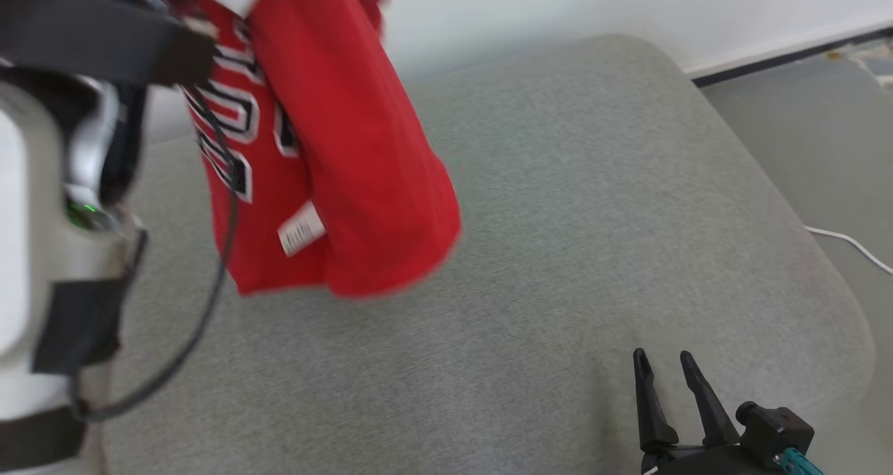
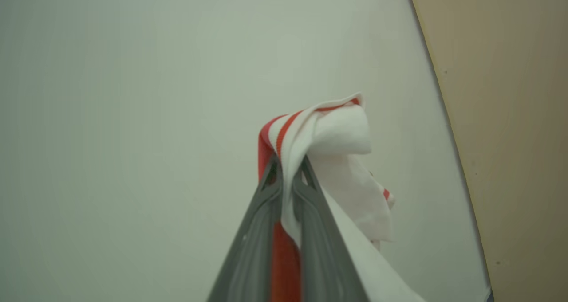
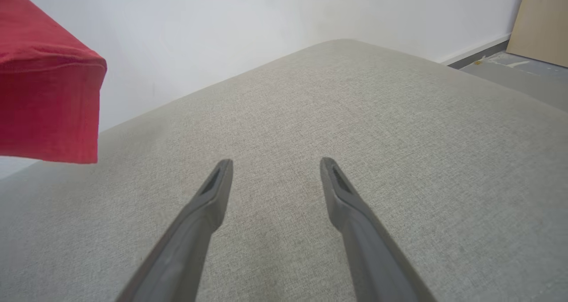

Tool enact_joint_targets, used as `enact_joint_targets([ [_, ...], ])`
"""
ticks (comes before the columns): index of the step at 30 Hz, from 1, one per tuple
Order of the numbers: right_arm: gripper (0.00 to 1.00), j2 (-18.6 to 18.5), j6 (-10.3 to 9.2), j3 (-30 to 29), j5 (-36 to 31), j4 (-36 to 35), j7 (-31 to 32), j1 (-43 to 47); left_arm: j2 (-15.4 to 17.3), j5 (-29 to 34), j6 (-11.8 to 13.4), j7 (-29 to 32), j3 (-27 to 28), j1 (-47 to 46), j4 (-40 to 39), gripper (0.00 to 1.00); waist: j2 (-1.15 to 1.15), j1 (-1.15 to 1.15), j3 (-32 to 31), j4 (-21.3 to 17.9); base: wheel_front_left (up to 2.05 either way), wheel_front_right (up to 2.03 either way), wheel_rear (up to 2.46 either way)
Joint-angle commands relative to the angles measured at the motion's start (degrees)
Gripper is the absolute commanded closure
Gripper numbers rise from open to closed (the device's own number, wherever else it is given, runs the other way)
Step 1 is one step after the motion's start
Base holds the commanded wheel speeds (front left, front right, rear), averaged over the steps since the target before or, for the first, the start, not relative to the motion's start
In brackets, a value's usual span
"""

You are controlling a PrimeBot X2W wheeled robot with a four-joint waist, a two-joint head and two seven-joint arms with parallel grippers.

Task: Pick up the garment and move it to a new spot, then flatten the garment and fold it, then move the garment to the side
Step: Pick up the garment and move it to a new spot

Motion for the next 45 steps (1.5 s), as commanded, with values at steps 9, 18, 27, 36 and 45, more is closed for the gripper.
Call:
enact_joint_targets([
  [9,0.00,0.00,0.19,-0.47,-0.62,0.15,-0.01,-0.84,-2.54,-2.63,0.89,-2.45,-1.78,11.21,2.63,1.00,0.00,0.00,2.59,-1.41,0.00,0.00,0.00],
  [18,0.00,0.03,0.19,0.55,-1.75,0.30,-0.01,-1.91,-4.87,-5.52,0.66,-7.15,-3.70,26.45,13.30,1.00,0.00,0.00,3.58,-0.03,0.00,0.00,0.00],
  [27,0.00,0.00,0.19,2.00,-2.59,1.01,-0.01,-2.63,-7.43,-5.62,-0.21,-12.96,-7.51,30.92,28.64,1.00,0.00,0.00,2.58,1.65,0.00,0.00,0.00],
  [36,0.00,0.03,0.19,0.39,-3.72,1.49,-0.01,0.56,-10.27,-5.48,-0.80,-16.47,-10.25,27.83,30.85,0.00,0.00,0.00,-2.91,6.58,0.00,0.00,0.00],
  [45,0.00,0.01,0.19,-1.61,-4.61,-0.25,-0.01,2.45,-8.29,-4.20,0.92,-16.84,-6.28,30.54,24.81,0.00,0.00,0.00,-6.02,11.28,0.00,0.00,0.00],
])
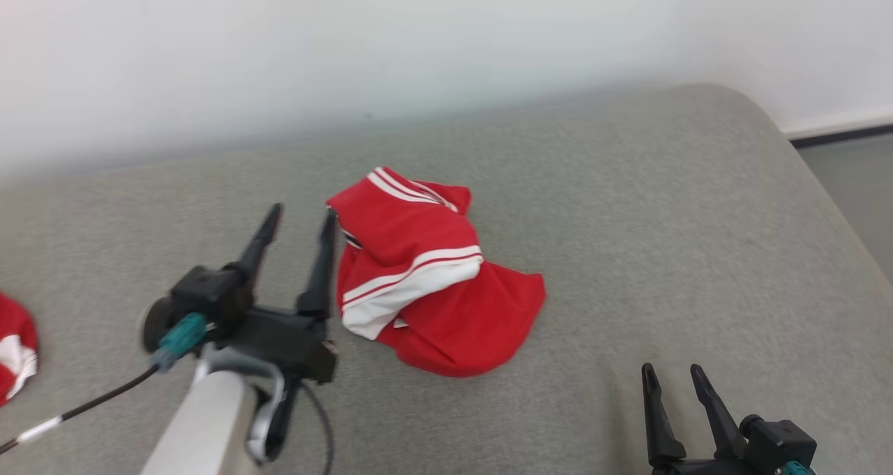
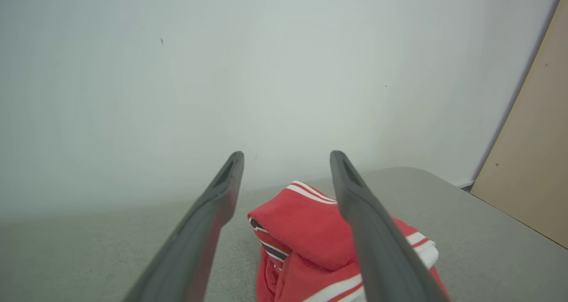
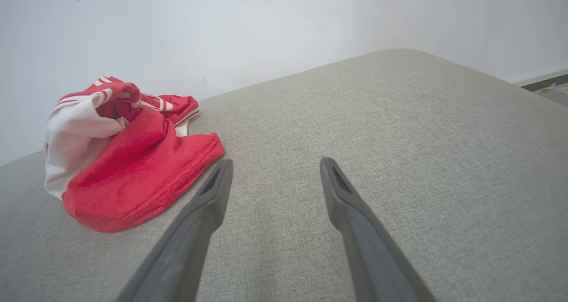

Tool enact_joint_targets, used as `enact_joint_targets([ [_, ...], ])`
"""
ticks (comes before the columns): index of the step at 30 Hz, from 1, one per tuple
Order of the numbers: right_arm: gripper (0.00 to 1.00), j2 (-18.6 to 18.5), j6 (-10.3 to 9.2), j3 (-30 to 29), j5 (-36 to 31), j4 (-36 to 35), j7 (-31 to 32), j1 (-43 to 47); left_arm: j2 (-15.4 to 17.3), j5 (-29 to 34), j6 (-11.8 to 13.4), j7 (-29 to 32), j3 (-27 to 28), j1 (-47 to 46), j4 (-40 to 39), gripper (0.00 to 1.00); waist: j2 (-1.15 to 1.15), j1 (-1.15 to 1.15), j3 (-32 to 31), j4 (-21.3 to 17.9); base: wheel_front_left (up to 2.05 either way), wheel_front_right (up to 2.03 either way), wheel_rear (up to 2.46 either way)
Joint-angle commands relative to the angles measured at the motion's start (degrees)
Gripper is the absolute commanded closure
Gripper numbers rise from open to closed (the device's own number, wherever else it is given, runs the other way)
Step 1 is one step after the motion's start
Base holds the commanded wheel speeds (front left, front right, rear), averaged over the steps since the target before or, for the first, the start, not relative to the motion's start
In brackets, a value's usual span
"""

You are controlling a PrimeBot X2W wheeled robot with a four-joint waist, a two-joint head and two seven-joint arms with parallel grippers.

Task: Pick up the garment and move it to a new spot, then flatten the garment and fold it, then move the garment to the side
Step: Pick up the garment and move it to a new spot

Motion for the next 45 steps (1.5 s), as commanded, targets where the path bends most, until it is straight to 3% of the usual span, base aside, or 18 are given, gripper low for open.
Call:
enact_joint_targets([
  [1,0.00,0.01,0.19,-0.13,-0.42,-0.18,-0.01,0.69,0.92,0.66,0.53,-0.18,0.98,1.44,-0.98,0.00,0.00,0.00,-2.27,2.89,0.00,0.00,0.00],
  [11,0.00,-0.01,0.19,-0.75,-1.73,-2.05,-0.01,1.41,4.23,6.93,3.19,-0.21,10.84,13.78,-12.55,0.00,0.00,0.00,-2.27,6.18,0.00,0.00,0.00],
  [21,0.00,-0.02,0.20,-0.62,-3.90,-3.06,-0.01,2.20,1.73,13.36,3.82,-0.22,17.64,25.44,-17.09,0.00,0.00,0.00,-2.61,7.56,0.00,0.00,0.00],
  [33,0.00,0.00,0.20,0.50,-5.70,-3.03,-0.01,3.19,-2.22,15.03,-0.83,-0.22,21.50,31.47,-15.65,0.00,0.00,0.00,-3.37,9.56,0.00,0.00,0.00],
  [45,0.00,0.00,0.20,1.59,-6.41,-2.74,-0.01,3.87,-3.13,16.89,-1.75,-0.23,22.47,33.25,-15.52,0.00,0.00,0.00,-3.69,10.36,0.00,0.00,0.00],
])
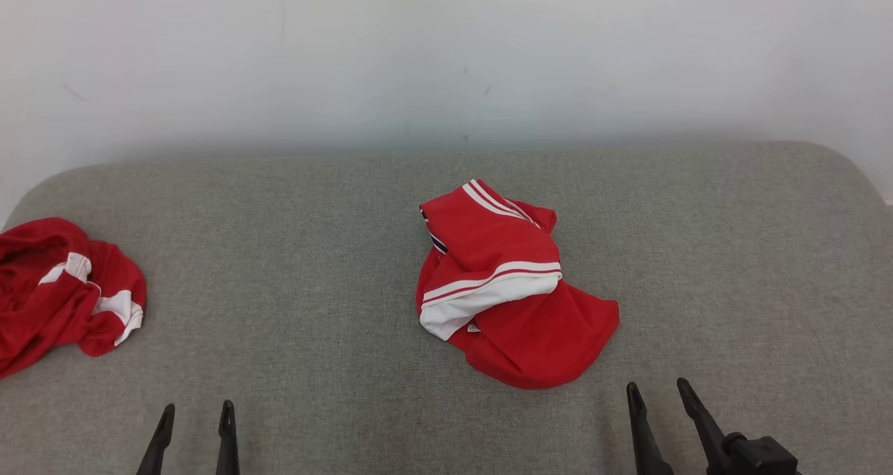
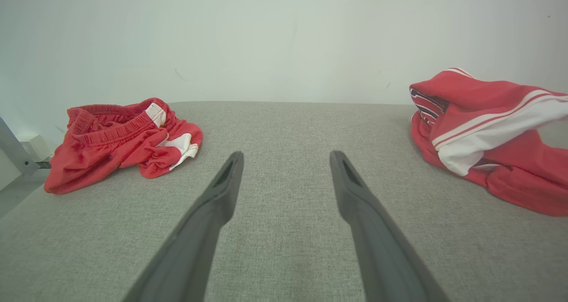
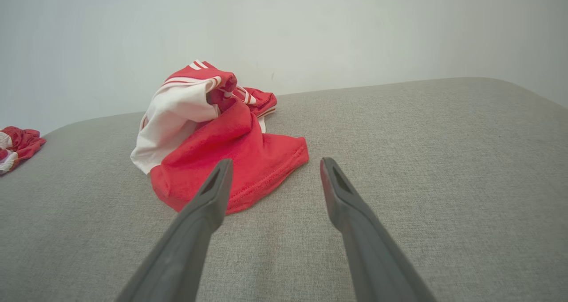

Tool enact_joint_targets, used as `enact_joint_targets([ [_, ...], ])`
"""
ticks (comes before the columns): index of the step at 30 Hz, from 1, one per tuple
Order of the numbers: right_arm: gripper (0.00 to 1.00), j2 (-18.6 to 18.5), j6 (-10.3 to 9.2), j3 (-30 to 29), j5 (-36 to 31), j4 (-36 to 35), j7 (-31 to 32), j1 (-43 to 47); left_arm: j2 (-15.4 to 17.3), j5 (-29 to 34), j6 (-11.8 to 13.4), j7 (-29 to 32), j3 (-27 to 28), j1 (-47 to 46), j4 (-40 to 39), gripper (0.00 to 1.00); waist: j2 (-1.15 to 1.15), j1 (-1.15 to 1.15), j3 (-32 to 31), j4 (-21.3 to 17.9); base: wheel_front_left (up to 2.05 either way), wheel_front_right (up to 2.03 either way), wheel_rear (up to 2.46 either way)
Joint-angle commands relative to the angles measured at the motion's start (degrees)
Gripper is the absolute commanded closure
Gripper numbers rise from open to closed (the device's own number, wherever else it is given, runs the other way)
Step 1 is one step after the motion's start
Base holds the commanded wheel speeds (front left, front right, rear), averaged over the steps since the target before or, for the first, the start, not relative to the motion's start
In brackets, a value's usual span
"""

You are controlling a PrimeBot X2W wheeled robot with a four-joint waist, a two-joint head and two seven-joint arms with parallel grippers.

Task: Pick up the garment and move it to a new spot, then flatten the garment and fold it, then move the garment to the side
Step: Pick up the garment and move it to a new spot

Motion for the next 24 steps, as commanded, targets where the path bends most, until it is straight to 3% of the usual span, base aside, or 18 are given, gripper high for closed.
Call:
enact_joint_targets([
  [1,0.00,-0.03,0.20,0.11,-0.63,0.08,-0.01,0.67,-0.31,-0.23,-0.07,-0.22,0.04,0.88,0.10,0.00,0.00,0.00,0.01,0.01,0.00,0.00,0.00],
  [24,0.00,-0.03,0.20,-0.22,-0.28,0.75,-0.01,0.63,-0.74,-1.30,-0.07,-0.22,-0.57,0.68,1.22,0.00,0.00,0.00,0.37,0.32,0.00,0.00,0.00],
])
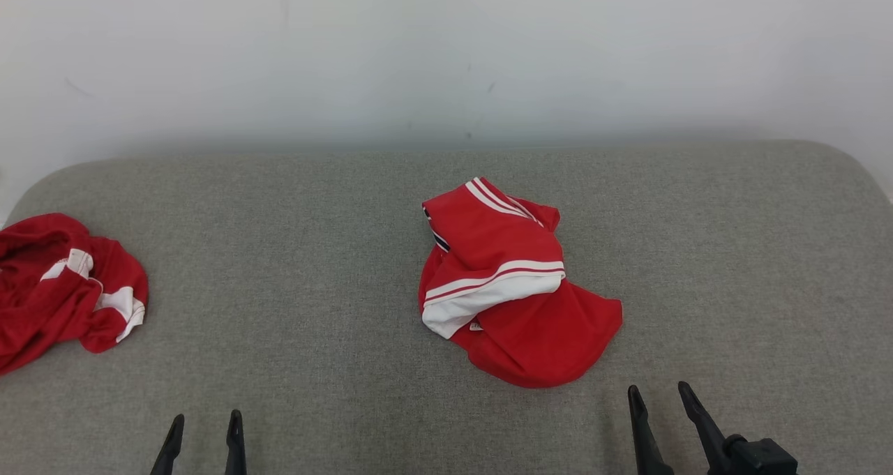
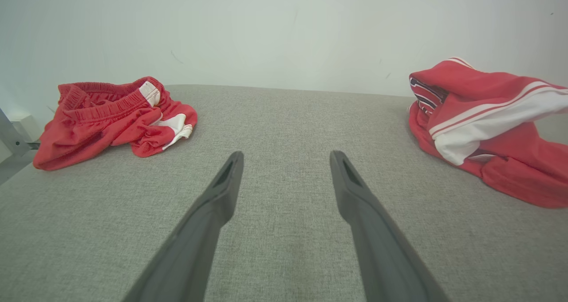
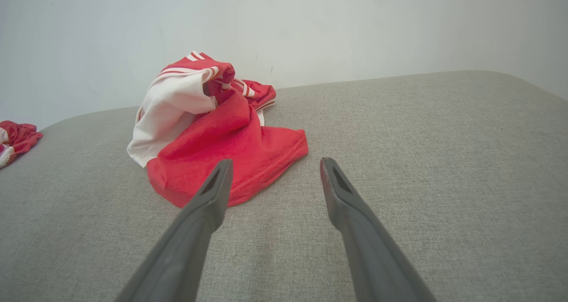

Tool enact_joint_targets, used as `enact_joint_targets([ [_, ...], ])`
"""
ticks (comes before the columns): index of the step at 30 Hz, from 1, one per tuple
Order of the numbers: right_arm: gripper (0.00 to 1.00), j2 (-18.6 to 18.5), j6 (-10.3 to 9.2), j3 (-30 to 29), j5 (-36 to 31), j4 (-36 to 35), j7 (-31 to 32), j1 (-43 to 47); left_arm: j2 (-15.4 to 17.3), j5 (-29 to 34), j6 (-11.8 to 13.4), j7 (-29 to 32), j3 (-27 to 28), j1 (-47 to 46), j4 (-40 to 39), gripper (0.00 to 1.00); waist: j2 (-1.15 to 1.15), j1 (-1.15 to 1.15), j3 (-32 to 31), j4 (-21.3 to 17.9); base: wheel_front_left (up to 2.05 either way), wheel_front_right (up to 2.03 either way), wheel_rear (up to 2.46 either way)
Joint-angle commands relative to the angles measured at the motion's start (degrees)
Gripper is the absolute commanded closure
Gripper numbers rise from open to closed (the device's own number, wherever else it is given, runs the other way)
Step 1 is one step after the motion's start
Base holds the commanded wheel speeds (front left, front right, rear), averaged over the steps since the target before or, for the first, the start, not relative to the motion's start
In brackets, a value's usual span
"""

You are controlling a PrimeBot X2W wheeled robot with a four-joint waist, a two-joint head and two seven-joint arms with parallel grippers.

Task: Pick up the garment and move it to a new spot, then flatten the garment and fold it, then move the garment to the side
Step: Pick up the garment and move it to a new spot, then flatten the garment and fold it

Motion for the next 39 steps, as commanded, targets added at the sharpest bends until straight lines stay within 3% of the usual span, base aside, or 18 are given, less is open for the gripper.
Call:
enact_joint_targets([
  [1,0.00,-0.03,0.20,-0.08,-0.25,0.06,-0.01,0.54,-0.09,0.04,0.08,-0.22,0.01,-0.06,0.08,0.00,0.00,0.00,0.03,0.03,0.00,0.00,0.00],
  [39,0.00,-0.02,0.20,0.21,0.49,0.49,-0.01,-0.53,-0.79,0.05,0.07,-0.22,0.56,-0.41,0.41,0.00,0.00,0.00,0.06,0.04,0.00,0.00,0.00],
])
